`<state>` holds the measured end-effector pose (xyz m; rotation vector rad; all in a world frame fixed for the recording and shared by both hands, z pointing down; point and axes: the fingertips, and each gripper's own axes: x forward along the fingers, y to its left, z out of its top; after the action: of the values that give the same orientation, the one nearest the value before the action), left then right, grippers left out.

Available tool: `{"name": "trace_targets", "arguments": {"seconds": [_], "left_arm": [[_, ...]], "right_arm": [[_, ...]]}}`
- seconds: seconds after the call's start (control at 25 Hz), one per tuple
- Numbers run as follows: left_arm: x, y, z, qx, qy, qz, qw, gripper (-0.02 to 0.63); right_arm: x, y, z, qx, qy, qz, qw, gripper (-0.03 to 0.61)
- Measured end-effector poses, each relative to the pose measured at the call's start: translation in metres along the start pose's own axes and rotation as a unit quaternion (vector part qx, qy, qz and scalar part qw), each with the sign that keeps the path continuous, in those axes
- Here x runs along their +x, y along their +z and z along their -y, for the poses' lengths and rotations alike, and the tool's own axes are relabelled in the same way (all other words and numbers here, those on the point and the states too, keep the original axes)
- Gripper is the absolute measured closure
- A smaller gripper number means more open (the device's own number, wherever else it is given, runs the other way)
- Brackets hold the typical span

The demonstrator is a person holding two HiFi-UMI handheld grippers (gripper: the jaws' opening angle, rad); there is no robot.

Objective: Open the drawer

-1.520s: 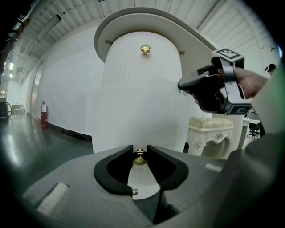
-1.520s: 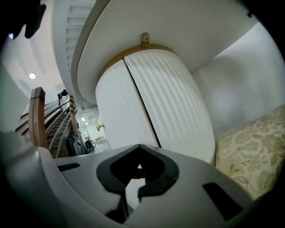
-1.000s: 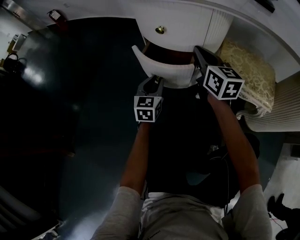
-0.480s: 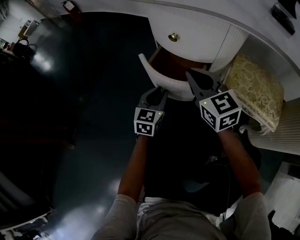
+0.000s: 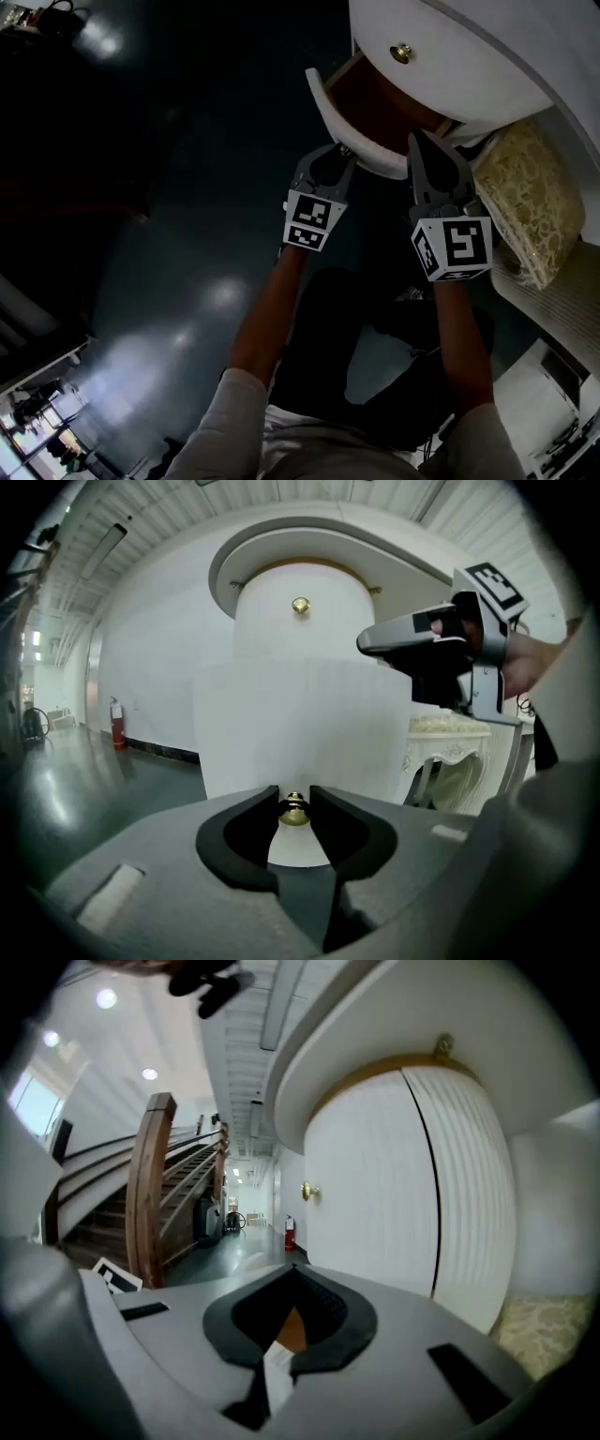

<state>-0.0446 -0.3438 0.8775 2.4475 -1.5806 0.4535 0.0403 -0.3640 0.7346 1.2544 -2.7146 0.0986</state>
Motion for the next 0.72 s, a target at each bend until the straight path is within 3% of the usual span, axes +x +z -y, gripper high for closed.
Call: {"name": "trace_targets", "arguments": {"seconds": [0.08,0.12,0.32,0.48,0.72], "left_arm": [[-0.001,0.0,0.001,0.005,0.003,-0.003,1.0,0.508],[-0.004,-0.002,0.0,0.007,0.003,-0.008,0.9999,0.508],[-0.017,-0.008,-0.004,0.011,-0.011,-0.042,0.999,0.508],[-0.029,-0.017,-0.004,0.018,-0.011,-0.084,0.9962,0.508],[-0.055,-0.025,-0.01,0.015,-0.01,-0.119,0.9927,0.508]], "right_arm": [[-0.009,0.002,-0.011,-0.048,0.007,0.021,0.999,0.563],[-0.015,0.002,-0.019,-0.047,0.014,0.023,0.999,0.563],[-0.055,-0.022,-0.031,0.046,0.026,-0.05,0.997,0.563],[-0.082,-0.012,-0.042,0.046,0.046,-0.084,0.994,0.563],[-0.1,0.006,-0.05,0.063,0.031,-0.094,0.993,0.563]]}}
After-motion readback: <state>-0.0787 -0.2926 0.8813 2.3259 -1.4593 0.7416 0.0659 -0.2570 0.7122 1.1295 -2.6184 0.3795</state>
